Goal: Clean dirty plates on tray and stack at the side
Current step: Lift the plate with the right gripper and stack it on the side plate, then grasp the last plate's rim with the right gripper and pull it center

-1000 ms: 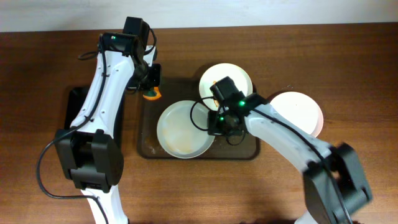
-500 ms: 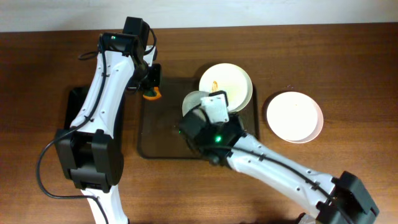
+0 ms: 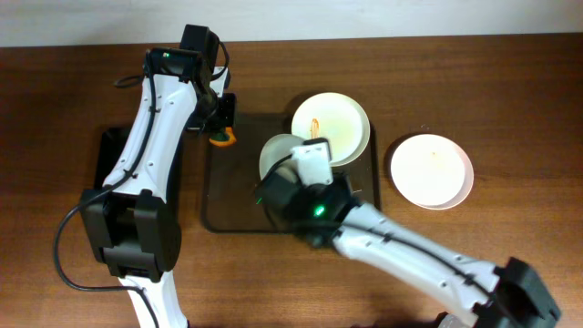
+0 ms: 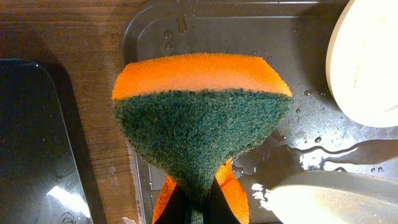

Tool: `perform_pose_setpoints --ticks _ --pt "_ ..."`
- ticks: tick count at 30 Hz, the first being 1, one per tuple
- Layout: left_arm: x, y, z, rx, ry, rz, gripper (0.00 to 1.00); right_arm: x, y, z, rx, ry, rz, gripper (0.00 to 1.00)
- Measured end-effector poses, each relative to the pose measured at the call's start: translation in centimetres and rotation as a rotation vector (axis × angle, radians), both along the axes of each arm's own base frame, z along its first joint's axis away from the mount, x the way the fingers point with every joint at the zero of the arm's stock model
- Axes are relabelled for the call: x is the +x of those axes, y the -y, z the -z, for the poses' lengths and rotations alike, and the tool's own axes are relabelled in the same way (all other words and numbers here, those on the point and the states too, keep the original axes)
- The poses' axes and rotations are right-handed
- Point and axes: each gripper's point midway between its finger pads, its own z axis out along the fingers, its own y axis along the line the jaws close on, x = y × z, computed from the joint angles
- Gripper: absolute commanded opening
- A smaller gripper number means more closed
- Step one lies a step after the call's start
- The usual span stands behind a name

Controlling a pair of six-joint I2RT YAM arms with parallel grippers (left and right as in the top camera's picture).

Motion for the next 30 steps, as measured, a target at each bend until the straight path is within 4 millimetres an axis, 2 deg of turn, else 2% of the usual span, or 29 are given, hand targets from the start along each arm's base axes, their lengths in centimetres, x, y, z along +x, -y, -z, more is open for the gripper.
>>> perform_pose_setpoints --ticks 1,3,4,5,6,7,8,10,12,13,16,18,20,23,25,27,28,29,30 --pt "0.0 0.0 0.0 0.0 0.001 0.0 0.0 0.3 1.1 0.3 0.083 -0.062 0.038 0.04" --pt "0.0 0.0 0.0 0.0 0.001 0.0 0.0 1.2 4.7 -0.1 0.225 -0.142 0.136 0.04" --pt "0.0 0.0 0.0 0.0 0.001 0.0 0.0 2.0 8.3 -1.0 0.315 -0.16 0.221 0.04" --pt "0.0 0.0 0.0 0.0 0.001 0.0 0.0 2.4 11.1 -1.3 0.354 -0.171 0.282 0.04" --pt "0.0 0.0 0.0 0.0 0.001 0.001 0.0 2.5 12.9 -1.1 0.389 -0.196 0.319 0.04" --pt "0.0 0.0 0.0 0.0 0.002 0.0 0.0 2.6 16.7 -0.7 0.415 -0.216 0.407 0.04" --pt "0.0 0.0 0.0 0.0 0.002 0.0 0.0 2.4 21.5 -0.2 0.438 -0.224 0.523 0.04" --pt "0.0 0.0 0.0 0.0 0.002 0.001 0.0 1.8 25.4 0.6 0.46 -0.236 0.618 0.04" --pt "0.0 0.0 0.0 0.0 0.002 0.0 0.0 0.4 29.1 3.0 0.472 -0.282 0.72 0.04" --pt "0.0 0.0 0.0 0.0 0.002 0.0 0.0 -0.1 30.0 4.1 0.474 -0.305 0.75 0.04" --pt "0.0 0.0 0.0 0.0 0.002 0.0 0.0 0.3 30.8 6.3 0.477 -0.338 0.754 0.05" --pt "0.0 0.0 0.0 0.0 0.002 0.0 0.0 0.7 30.7 7.4 0.485 -0.361 0.75 0.33" --pt "0.1 0.0 0.0 0.0 0.002 0.0 0.0 0.7 30.2 8.8 0.505 -0.409 0.743 0.38" --pt "0.1 0.0 0.0 0.0 0.002 0.0 0.0 1.1 28.6 9.2 0.566 -0.438 0.699 0.39" --pt "0.1 0.0 0.0 0.0 0.003 0.0 0.0 2.1 26.9 8.5 0.617 -0.439 0.632 0.41" --pt "0.1 0.0 0.0 0.0 0.003 0.0 0.0 5.0 23.6 6.4 0.655 -0.392 0.487 0.45" --pt "0.1 0.0 0.0 0.0 0.003 0.0 0.0 7.1 20.6 5.2 0.659 -0.349 0.375 0.49" --pt "0.1 0.0 0.0 0.0 0.003 0.0 0.0 8.3 17.8 4.6 0.66 -0.321 0.288 0.49" --pt "0.1 0.0 0.0 0.0 0.003 0.0 0.0 8.8 16.5 4.5 0.656 -0.308 0.262 0.49"
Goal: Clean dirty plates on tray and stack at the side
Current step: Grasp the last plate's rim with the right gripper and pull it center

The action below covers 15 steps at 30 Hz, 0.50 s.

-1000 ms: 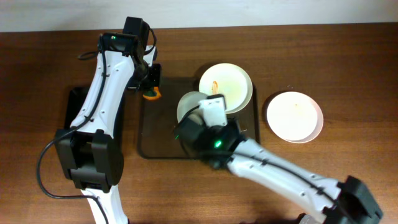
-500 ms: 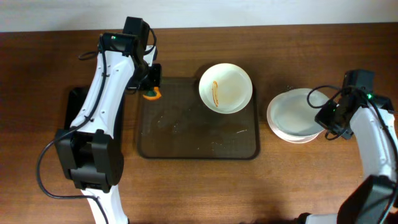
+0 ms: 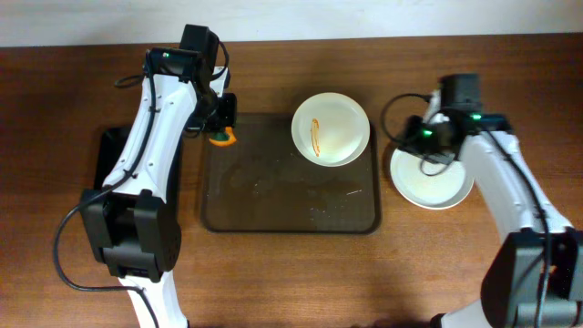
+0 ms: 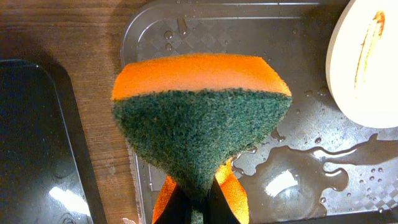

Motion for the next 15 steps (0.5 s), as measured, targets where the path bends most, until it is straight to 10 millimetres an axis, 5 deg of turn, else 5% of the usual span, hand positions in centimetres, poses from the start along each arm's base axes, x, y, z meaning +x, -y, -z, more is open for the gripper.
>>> perform_pose_setpoints --ticks 2,6,8,9,15 --pt "0.0 0.0 0.0 0.0 0.0 0.001 0.0 0.7 -5.1 0.9 -0.007 0.014 -0.037 0.48" --pt "0.0 0.0 0.0 0.001 0.0 0.003 0.0 1.8 -7.1 5.2 -0.045 -0.031 -0.017 0.39" --pt "0.0 0.0 0.0 0.001 0.0 0.003 0.0 1.9 -7.5 8.0 -0.056 -0.075 -0.011 0.22" --pt "0.0 0.0 0.0 0.001 0.0 0.003 0.0 1.6 -7.4 9.6 -0.064 -0.112 -0.008 0.04" --pt "0.0 0.0 0.0 0.001 0.0 0.003 0.0 0.6 -9.4 9.8 0.004 -0.159 -0.043 0.04"
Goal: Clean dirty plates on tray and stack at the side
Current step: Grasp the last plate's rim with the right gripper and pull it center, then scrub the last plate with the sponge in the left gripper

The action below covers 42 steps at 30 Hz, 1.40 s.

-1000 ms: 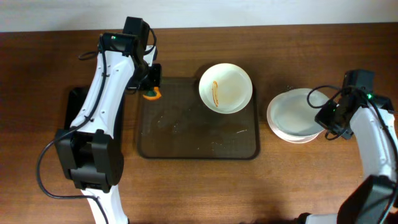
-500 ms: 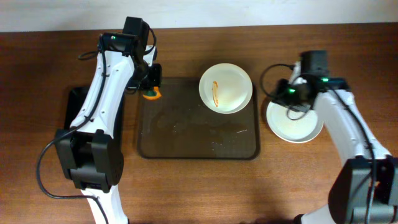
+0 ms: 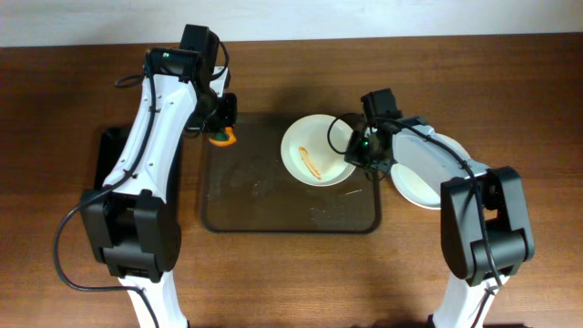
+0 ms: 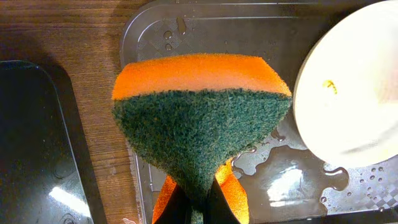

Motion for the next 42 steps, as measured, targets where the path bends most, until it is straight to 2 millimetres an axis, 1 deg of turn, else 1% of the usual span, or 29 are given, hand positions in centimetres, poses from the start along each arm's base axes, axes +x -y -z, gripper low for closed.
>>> perform_pose_setpoints --ticks 1,3,4,5,6,7,8,9,10,11,12,13,14,16,18,20,23,25,26,27,28,32,36,37,38,39,41,42 --pt "0.0 0.0 0.0 0.0 0.0 0.0 0.0 -1.0 -0.9 0.2 0.008 -0.034 -0.022 0.04" --pt "0.0 0.0 0.0 0.0 0.0 0.0 0.0 -3.4 -3.7 0.3 0.01 -0.09 -0.098 0.04" --pt "0.0 0.0 0.0 0.0 0.0 0.0 0.0 -4.7 -5.1 0.4 0.011 -0.12 -0.137 0.08" --pt "0.0 0.0 0.0 0.0 0.0 0.0 0.0 -6.1 -6.6 0.4 0.023 -0.151 -0.179 0.16" --pt "0.0 0.0 0.0 0.0 0.0 0.0 0.0 -7.5 -8.3 0.3 0.043 -0.178 -0.219 0.27" --pt "0.0 0.0 0.0 0.0 0.0 0.0 0.0 -8.0 -8.9 0.3 0.053 -0.188 -0.232 0.36" --pt "0.0 0.0 0.0 0.0 0.0 0.0 0.0 -8.1 -9.2 0.3 0.061 -0.188 -0.245 0.43" --pt "0.0 0.0 0.0 0.0 0.0 0.0 0.0 -7.5 -9.3 0.1 0.075 -0.163 -0.251 0.51" --pt "0.0 0.0 0.0 0.0 0.0 0.0 0.0 -6.8 -9.4 0.0 0.083 -0.132 -0.271 0.57" --pt "0.0 0.0 0.0 0.0 0.001 0.0 0.0 -5.7 -9.7 -0.2 0.094 -0.078 -0.293 0.62" --pt "0.0 0.0 0.0 0.0 0.0 0.0 0.0 -4.4 -10.2 -0.6 0.106 -0.011 -0.331 0.63" --pt "0.0 0.0 0.0 0.0 0.001 0.0 0.0 -3.3 -10.7 -1.0 0.112 0.047 -0.364 0.63" --pt "0.0 0.0 0.0 0.0 0.001 0.0 0.0 -2.1 -11.3 -1.5 0.115 0.122 -0.416 0.58" --pt "0.0 0.0 0.0 0.0 0.0 0.0 0.0 -0.9 -11.7 -2.1 0.107 0.2 -0.472 0.45" --pt "0.0 0.0 0.0 0.0 0.0 0.0 0.0 -0.8 -11.7 -1.9 0.094 0.211 -0.493 0.33" --pt "0.0 0.0 0.0 0.0 0.0 0.0 0.0 -0.8 -11.6 -1.4 0.083 0.203 -0.498 0.32" --pt "0.0 0.0 0.0 0.0 0.0 0.0 0.0 -0.9 -11.5 -1.2 0.069 0.2 -0.499 0.32" --pt "0.0 0.0 0.0 0.0 0.0 0.0 0.0 -1.0 -11.7 -1.0 0.038 0.202 -0.495 0.23" --pt "0.0 0.0 0.0 0.0 0.0 0.0 0.0 -1.2 -11.8 -1.0 0.032 0.2 -0.494 0.17" --pt "0.0 0.0 0.0 0.0 0.0 0.0 0.0 -1.3 -11.7 -0.9 0.019 0.193 -0.482 0.08" --pt "0.0 0.0 0.0 0.0 0.0 0.0 0.0 -1.3 -11.6 -0.8 0.012 0.19 -0.475 0.04" --pt "0.0 0.0 0.0 0.0 0.0 0.0 0.0 -1.0 -11.1 -0.7 -0.003 0.183 -0.426 0.04" --pt "0.0 0.0 0.0 0.0 0.0 0.0 0.0 -2.3 -10.7 -0.4 0.016 0.084 -0.286 0.04" --pt "0.0 0.0 0.0 0.0 0.0 0.0 0.0 -2.8 -10.7 -0.3 0.016 0.057 -0.256 0.12" --pt "0.0 0.0 0.0 0.0 0.0 0.0 0.0 -3.5 -10.9 -0.2 0.017 0.029 -0.231 0.25" --pt "0.0 0.0 0.0 0.0 0.0 0.0 0.0 -3.7 -11.1 -0.1 0.017 0.023 -0.22 0.3" --pt "0.0 0.0 0.0 0.0 0.0 0.0 0.0 -4.2 -11.7 0.1 0.02 0.009 -0.211 0.3" --pt "0.0 0.0 0.0 0.0 0.0 0.0 0.0 -4.0 -11.9 0.0 0.027 0.017 -0.203 0.25"
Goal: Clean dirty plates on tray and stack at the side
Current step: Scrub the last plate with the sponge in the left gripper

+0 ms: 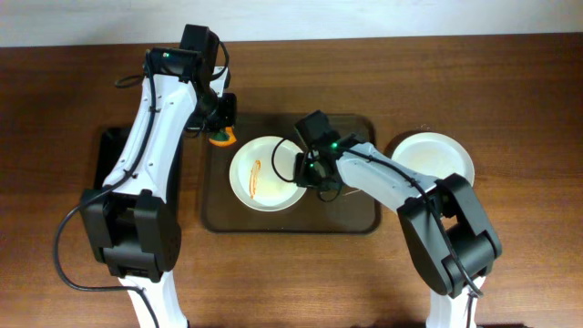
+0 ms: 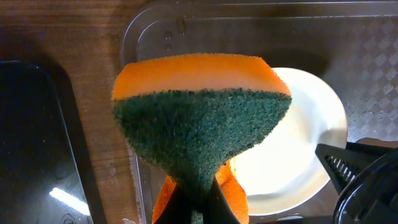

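In the overhead view a white plate (image 1: pixel 269 173) with an orange smear (image 1: pixel 254 179) lies in the left middle of the dark tray (image 1: pixel 351 214). My right gripper (image 1: pixel 308 169) is shut on its right rim. My left gripper (image 1: pixel 219 123) hangs over the tray's back left corner, shut on an orange and green sponge (image 1: pixel 221 138). The left wrist view shows the sponge (image 2: pixel 202 124) pinched between my fingers (image 2: pixel 200 202), with the plate (image 2: pixel 298 155) just beyond it and the right gripper (image 2: pixel 364 180) at the plate's edge. Clean white plates (image 1: pixel 435 162) sit right of the tray.
A black tray (image 1: pixel 111 164) lies on the wooden table left of the work tray; in the left wrist view this black tray (image 2: pixel 31 143) is at the left. Water drops wet the work tray's floor (image 2: pixel 373 74).
The dirty plate has moved from the tray's back right to its left middle, close to the sponge, with my right gripper on its right rim. The left arm and sponge have not moved.
First my right gripper held a plate over the tray's middle, a smeared plate behind it. Then it was at the plates on the table, right of the tray. Then it was at the smeared plate's rim, and now that plate lies near the sponge.
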Tool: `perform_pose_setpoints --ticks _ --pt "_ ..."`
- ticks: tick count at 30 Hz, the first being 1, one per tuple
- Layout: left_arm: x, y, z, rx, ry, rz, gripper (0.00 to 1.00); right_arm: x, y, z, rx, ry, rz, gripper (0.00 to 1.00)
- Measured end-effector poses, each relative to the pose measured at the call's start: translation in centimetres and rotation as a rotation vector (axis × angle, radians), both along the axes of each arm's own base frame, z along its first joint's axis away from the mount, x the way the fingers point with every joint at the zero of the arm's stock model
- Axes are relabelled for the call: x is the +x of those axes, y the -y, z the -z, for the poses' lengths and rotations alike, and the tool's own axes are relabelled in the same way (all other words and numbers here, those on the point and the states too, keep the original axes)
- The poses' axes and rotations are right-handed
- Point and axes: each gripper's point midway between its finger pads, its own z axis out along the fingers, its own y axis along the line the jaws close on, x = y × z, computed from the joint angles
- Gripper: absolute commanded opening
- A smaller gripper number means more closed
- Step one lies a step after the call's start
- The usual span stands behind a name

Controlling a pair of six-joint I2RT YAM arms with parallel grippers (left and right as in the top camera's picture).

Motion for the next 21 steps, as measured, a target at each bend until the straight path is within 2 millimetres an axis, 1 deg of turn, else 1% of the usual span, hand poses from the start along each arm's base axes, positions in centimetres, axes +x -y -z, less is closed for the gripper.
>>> perform_pose_setpoints --ticks 4,7,9,10,12,15,16,19,20,21 --pt "0.0 0.0 0.0 0.0 0.0 0.0 0.0 0.1 -0.1 0.5 0.009 -0.012 0.033 0.04" --pt "0.0 0.0 0.1 0.0 -0.002 0.0 0.0 0.1 -0.5 0.5 0.032 -0.023 0.04 0.04" --pt "-0.5 -0.1 0.9 0.005 -0.024 0.004 0.0 0.1 -0.5 0.5 0.036 -0.026 0.041 0.04" --pt "-0.8 -0.1 1.5 0.008 -0.039 0.008 0.0 0.0 -0.6 0.5 0.043 -0.031 0.04 0.04" --pt "-1.9 -0.2 3.5 0.011 -0.087 0.027 0.0 0.0 -0.5 0.5 0.053 -0.039 0.043 0.04" --pt "-3.0 0.7 6.5 -0.038 -0.125 0.081 0.0 0.0 -0.5 0.5 0.06 -0.043 0.043 0.04" --pt "-3.4 1.0 8.0 -0.057 -0.133 0.095 0.0 0.0 -0.5 0.4 0.062 -0.045 0.043 0.04" --pt "-3.8 2.1 11.7 -0.123 -0.107 0.164 0.0 0.0 -0.6 0.4 0.064 -0.047 0.041 0.04" --pt "-3.9 2.5 12.6 -0.145 -0.091 0.182 0.0 0.0 -0.6 0.4 0.064 -0.047 0.041 0.04" --pt "-4.0 2.7 13.1 -0.157 -0.088 0.188 0.0 0.0 -0.6 0.4 0.064 -0.047 0.041 0.04"
